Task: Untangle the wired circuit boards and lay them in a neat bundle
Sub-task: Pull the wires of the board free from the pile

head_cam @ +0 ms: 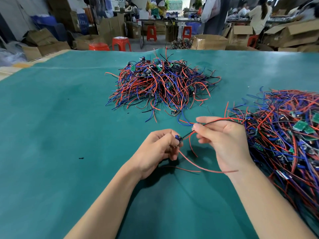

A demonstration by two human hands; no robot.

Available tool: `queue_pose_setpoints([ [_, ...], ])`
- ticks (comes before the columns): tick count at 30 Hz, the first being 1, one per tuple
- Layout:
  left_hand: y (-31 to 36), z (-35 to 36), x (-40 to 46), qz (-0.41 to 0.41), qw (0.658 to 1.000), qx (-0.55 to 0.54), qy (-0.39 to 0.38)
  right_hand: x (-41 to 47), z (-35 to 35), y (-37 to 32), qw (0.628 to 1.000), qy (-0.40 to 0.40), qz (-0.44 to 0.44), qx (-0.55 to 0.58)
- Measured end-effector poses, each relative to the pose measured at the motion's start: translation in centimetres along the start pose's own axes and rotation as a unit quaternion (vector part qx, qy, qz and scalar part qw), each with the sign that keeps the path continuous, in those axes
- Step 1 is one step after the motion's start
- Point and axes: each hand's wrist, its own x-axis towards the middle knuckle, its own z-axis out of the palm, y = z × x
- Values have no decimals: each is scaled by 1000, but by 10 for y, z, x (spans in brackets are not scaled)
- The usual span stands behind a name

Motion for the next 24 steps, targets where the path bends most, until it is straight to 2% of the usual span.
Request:
queue_pose_setpoints([
  [8, 0, 1, 1, -10, 1000, -12, 11, 21, -31, 2, 975, 205, -51, 66],
  [10, 0, -2, 1, -10, 998, -42, 34, 22, -33, 3, 957, 269, -91, 61],
  [12, 1, -6, 3, -10, 996, -79, 51, 21, -32, 4, 944, 308, -120, -7],
  [13, 1, -7, 3, -10, 994, -93, 53, 18, -28, 5, 946, 289, -127, -72],
  [15, 0, -8, 2, -10, 993, -107, 45, 6, -11, 8, 965, 143, -119, -186],
  [17, -1, -9, 1, -14, 994, -106, 23, -10, 13, 14, 968, -28, -101, -226],
  [18, -1, -9, 0, -18, 995, -100, 8, -16, 21, 17, 966, -72, -105, -226],
  [20, -1, -9, -2, -18, 996, -88, -12, -20, 28, 20, 969, -92, -107, -204],
  [24, 0, -8, -2, -22, 996, -81, -16, -17, 18, 20, 984, -80, -72, -140],
])
